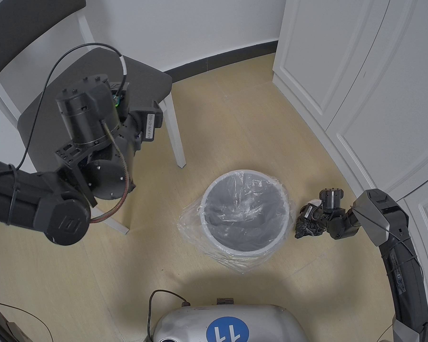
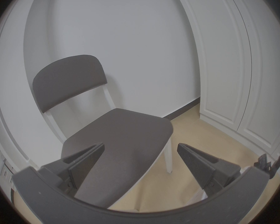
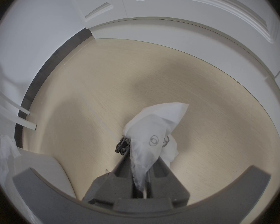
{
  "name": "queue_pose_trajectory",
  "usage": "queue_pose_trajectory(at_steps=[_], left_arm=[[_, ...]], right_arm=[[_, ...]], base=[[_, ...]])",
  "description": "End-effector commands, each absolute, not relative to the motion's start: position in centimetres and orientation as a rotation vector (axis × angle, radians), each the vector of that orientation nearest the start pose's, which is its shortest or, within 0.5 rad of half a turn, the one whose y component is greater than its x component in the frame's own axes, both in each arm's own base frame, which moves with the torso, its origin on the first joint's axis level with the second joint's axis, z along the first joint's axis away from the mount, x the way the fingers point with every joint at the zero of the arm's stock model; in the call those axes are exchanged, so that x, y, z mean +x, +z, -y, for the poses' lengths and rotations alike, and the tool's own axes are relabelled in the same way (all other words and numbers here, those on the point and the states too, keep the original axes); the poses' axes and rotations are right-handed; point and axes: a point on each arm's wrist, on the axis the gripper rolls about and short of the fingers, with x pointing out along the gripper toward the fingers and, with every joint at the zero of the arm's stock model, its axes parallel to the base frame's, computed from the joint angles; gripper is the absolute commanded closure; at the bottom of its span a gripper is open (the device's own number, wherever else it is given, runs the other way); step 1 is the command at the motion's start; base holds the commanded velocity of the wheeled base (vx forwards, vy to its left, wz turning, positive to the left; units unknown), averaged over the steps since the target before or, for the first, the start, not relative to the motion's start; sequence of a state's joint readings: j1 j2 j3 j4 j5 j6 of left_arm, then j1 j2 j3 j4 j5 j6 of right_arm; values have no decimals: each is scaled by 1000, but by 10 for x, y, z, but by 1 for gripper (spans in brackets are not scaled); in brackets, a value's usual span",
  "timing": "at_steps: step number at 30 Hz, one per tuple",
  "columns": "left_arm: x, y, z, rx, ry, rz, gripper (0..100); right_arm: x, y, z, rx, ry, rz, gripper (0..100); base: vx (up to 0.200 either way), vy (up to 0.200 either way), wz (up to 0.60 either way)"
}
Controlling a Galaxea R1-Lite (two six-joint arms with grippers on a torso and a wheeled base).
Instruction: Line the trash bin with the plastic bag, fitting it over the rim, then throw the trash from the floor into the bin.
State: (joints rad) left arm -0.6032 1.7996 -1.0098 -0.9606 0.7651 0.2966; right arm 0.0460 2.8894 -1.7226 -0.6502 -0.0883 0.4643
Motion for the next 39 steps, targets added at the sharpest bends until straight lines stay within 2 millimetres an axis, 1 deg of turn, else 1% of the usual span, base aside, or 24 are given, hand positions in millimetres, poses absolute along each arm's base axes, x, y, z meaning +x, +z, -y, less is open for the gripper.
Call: queue_pose_trajectory(at_steps=[1,2,3,4,6,9,12,15,18,20,22,24,25,26,27,28,29,32,33,34,35,37,38,39], left_arm=[[273,245,152,187,221,110,0],[272,246,150,188,226,110,0],[270,248,142,188,243,110,0],[269,248,140,188,247,109,0],[266,244,131,201,264,94,0],[259,239,122,215,266,77,0],[260,236,116,222,279,68,0],[264,241,109,216,304,79,0],[266,240,104,218,301,80,0],[266,236,100,216,290,75,0],[267,232,95,222,298,64,0],[270,230,92,225,303,59,0],[270,230,92,225,302,59,0],[272,229,92,209,295,62,0],[271,229,93,183,288,66,0],[271,229,93,183,288,66,0],[272,227,95,146,278,66,0],[269,220,100,83,233,59,0],[268,219,101,74,226,58,0],[268,216,101,41,205,60,0],[267,214,101,28,191,60,0],[267,212,101,21,184,60,0],[267,208,101,21,176,59,0],[267,209,101,16,177,76,0]], right_arm=[[516,-91,-8,439,-180,-479,100],[517,-86,-5,446,-181,-473,100],[518,-73,6,484,-194,-451,100],[518,-70,8,499,-192,-445,100],[517,-56,21,601,-166,-434,100],[509,-39,39,689,-151,-437,100],[503,-35,49,726,-155,-445,100],[497,-38,57,739,-180,-459,100],[494,-39,59,741,-187,-465,100],[493,-39,61,742,-191,-470,100],[494,-31,60,741,-184,-457,100],[492,-11,59,741,-169,-441,100],[492,-9,59,741,-169,-441,100],[487,7,58,747,-163,-471,100],[484,19,58,750,-160,-485,100],[484,21,58,750,-159,-486,100],[479,39,59,749,-161,-512,100],[471,68,59,740,-165,-532,100],[470,71,59,738,-164,-535,100],[466,82,58,727,-159,-540,100],[463,88,58,720,-159,-548,100],[461,92,58,715,-160,-555,100],[456,100,56,700,-159,-574,100],[452,107,54,688,-156,-591,100]], base=[[0,0,0],[0,0,0],[0,0,0],[0,0,0],[0,0,0],[0,0,0],[0,0,0],[0,0,0],[0,0,0],[0,0,0],[0,0,0],[0,0,0],[0,0,0],[0,0,0],[0,0,0],[0,0,0],[0,0,0],[0,0,0],[0,0,0],[0,0,0],[0,0,0],[0,0,0],[0,0,0],[0,0,0]])
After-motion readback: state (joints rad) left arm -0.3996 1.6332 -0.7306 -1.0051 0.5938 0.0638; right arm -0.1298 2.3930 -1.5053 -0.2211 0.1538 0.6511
